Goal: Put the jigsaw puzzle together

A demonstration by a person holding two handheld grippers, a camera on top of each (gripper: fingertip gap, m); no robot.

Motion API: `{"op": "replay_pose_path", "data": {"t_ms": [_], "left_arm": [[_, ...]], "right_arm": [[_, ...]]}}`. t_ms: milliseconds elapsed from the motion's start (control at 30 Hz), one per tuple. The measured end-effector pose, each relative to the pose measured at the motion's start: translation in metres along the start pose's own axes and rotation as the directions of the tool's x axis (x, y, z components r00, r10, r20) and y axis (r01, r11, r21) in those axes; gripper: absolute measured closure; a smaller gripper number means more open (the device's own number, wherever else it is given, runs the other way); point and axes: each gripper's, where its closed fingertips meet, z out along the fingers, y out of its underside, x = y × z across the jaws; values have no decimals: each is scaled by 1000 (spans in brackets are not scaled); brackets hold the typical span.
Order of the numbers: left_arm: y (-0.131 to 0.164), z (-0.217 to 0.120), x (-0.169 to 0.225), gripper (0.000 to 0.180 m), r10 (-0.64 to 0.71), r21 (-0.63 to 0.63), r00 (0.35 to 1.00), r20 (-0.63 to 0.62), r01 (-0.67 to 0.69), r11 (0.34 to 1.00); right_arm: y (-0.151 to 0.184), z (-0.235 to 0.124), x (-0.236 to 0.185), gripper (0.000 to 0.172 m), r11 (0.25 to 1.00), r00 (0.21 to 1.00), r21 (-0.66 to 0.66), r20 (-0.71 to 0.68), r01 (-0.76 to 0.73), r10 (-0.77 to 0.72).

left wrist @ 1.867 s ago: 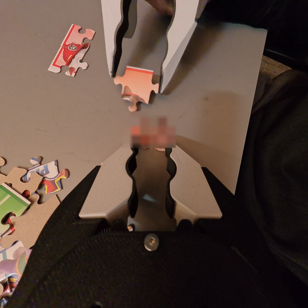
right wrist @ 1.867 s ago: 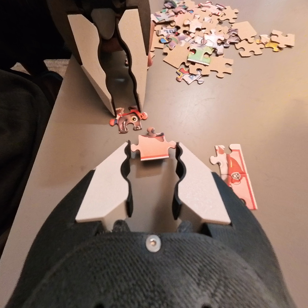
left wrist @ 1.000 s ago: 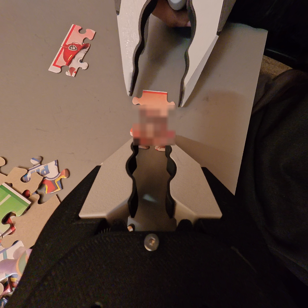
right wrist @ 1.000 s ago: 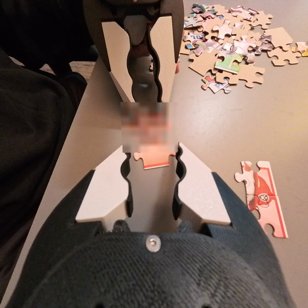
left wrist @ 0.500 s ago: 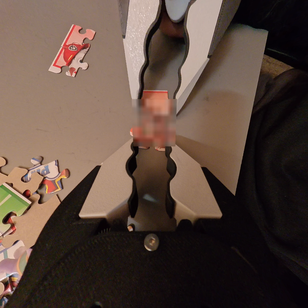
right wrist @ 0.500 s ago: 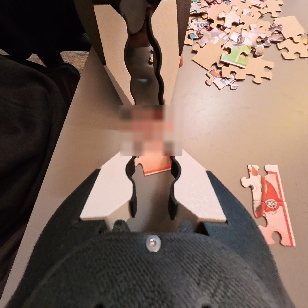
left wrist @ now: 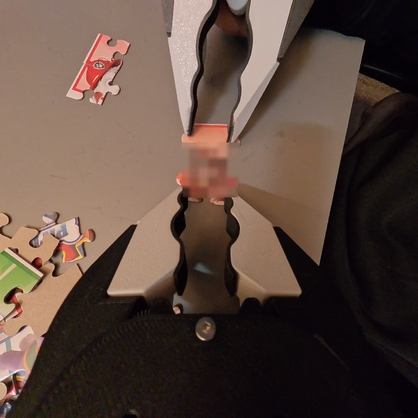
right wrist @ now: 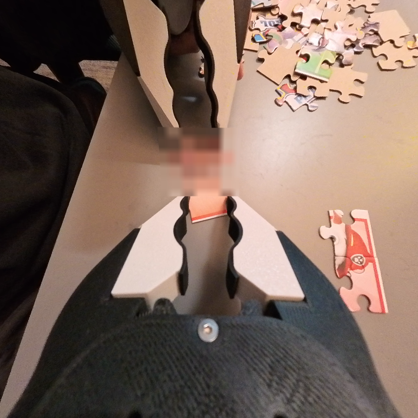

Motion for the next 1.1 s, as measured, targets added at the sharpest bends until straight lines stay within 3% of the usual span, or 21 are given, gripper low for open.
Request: {"op": "replay_pose_path", "data": {"t_ms": [800,933,1100], "left_arm": [[0,0,0,151,2,0,1000,3,-2,1000],[0,0,0,151,0,0,1000,0,0,1000],[0,0,0,151,2,0,1000,2,-2,1000]], "right_arm": [[-7,-2,4,139,1000,998,-1,-63,4,-4],[-19,-1,1,148,998,999,55,-50,5,-3],[-8,11,-1,161,1000,999,-5,-33,-4,4]]}}
